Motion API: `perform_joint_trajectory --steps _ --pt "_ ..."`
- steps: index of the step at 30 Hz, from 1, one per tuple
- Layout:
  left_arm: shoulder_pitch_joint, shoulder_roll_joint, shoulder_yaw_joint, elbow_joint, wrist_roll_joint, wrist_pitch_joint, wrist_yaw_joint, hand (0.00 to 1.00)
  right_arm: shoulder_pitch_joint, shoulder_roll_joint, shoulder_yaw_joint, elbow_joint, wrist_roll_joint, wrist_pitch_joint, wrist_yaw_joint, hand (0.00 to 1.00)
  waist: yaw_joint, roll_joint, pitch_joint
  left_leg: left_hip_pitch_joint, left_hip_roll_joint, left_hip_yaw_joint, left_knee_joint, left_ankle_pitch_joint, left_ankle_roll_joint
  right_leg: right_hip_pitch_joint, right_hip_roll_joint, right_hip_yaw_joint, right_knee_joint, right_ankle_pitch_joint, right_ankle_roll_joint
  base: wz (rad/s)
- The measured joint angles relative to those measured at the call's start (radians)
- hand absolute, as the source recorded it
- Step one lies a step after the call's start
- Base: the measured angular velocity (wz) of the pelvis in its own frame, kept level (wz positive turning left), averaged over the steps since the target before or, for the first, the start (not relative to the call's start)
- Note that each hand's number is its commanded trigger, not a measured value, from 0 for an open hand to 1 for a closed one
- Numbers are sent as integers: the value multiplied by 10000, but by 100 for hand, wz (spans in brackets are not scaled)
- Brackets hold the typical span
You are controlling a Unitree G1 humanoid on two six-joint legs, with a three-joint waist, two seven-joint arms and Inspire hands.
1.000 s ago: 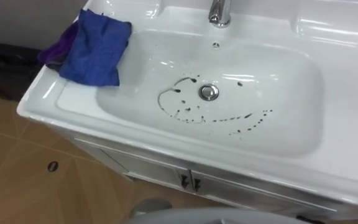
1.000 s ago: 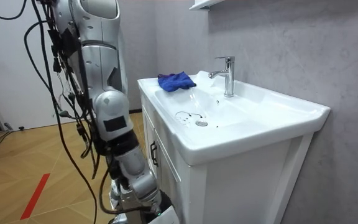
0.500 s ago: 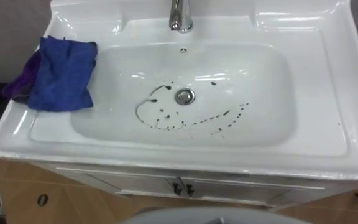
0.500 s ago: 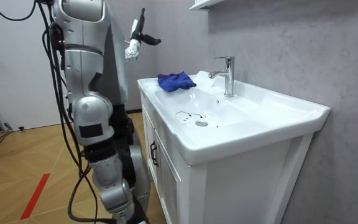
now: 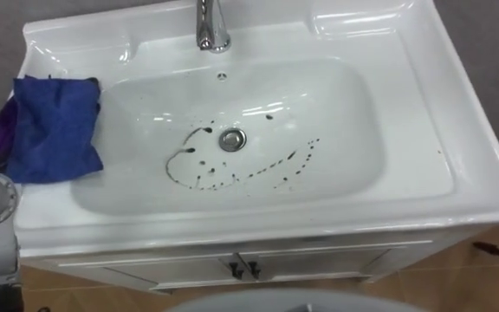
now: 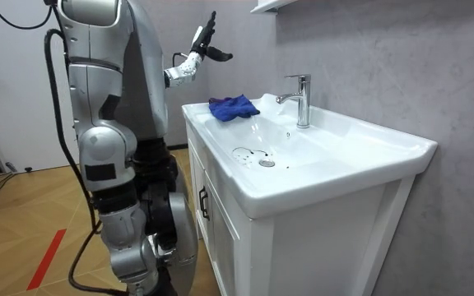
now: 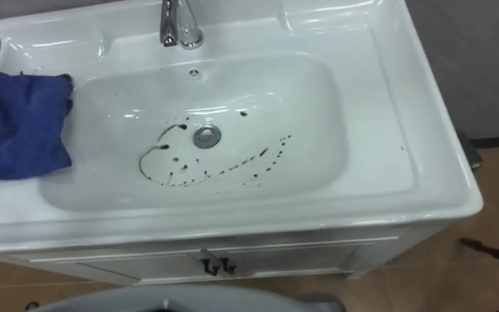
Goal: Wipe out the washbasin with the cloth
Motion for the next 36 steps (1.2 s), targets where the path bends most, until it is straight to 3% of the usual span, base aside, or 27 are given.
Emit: perform_joint_trajectory --steps 3,7,12,18,25,36 --pt "3 0 -113 658 307 65 7 0 -3 4 90 -25 -8 52 -11 0 -26 -26 -5 23 -4 41 -21 0 1 23 6 46 -18 7 6 -2" --pt "25 -2 -589 1436 842 505 -309 0 -66 3 202 -97 -20 227 11 0 11 -42 -20 -63 -3 33 -10 0 0 -43 11 44 -31 11 1 0" --pt "25 -9 -726 1531 1268 855 -624 0 -103 5 197 -222 -115 320 44 0 46 -93 -94 -112 -4 13 -10 0 0 -77 21 70 -46 33 -7 0" --pt "43 -221 -1128 1576 1662 1254 -707 0 -156 15 198 -260 -378 404 35 0 64 -108 -103 -9 -4 -2 -113 1 1 32 61 95 -206 129 -2 0" --pt "41 -588 -1295 2229 2122 1543 -1001 0 -291 51 204 -217 -415 540 -2 0 58 -131 -99 25 -4 -4 -109 1 2 48 60 96 -189 146 0 0" --pt "40 -590 -1330 2518 2133 1741 -1316 0 -367 52 277 -480 -391 734 -90 0 69 -157 -94 -11 -3 10 -105 1 2 -7 59 132 -168 157 0 0"
